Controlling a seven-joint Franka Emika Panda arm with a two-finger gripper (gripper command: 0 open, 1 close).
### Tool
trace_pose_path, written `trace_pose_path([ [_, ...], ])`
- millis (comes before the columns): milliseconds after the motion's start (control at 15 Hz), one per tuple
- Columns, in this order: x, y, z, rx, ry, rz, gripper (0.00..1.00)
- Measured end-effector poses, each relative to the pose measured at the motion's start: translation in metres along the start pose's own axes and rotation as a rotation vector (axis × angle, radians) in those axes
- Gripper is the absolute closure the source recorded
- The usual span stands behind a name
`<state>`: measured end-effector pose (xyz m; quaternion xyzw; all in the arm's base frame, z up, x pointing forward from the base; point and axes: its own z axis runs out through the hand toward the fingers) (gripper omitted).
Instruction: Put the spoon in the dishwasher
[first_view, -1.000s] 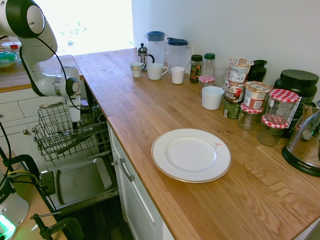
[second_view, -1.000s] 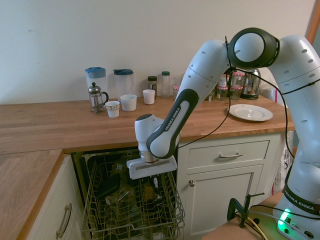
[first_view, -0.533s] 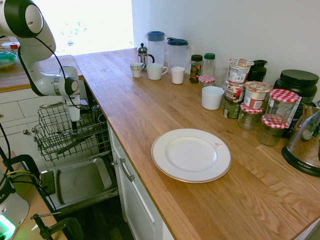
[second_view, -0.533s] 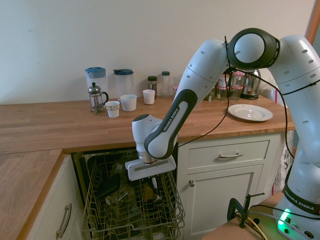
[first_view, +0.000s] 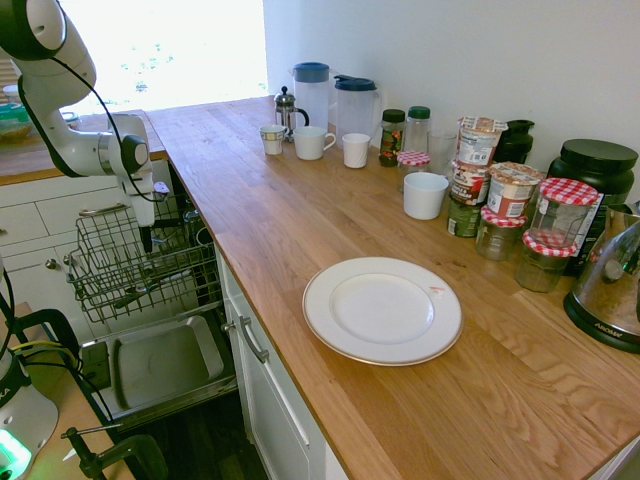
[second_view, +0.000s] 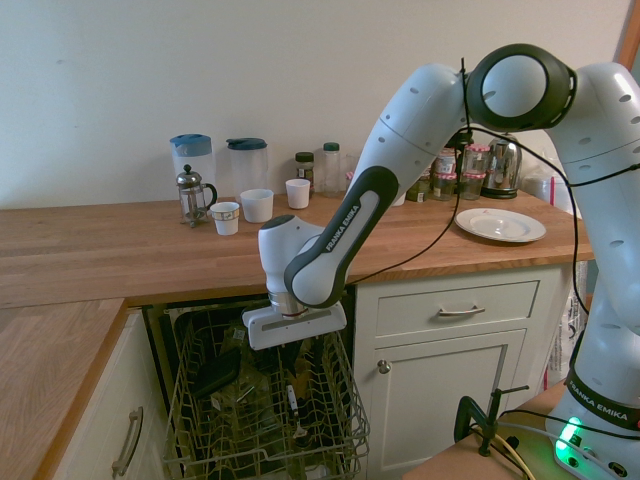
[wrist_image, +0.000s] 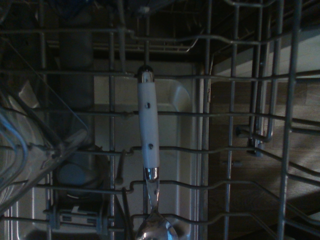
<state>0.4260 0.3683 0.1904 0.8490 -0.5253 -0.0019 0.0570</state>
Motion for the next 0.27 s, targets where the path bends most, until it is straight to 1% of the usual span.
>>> trace_pose_path([
  [267, 0.001, 0.021, -0.066, 0.049, 0.047, 0.04, 0.0],
])
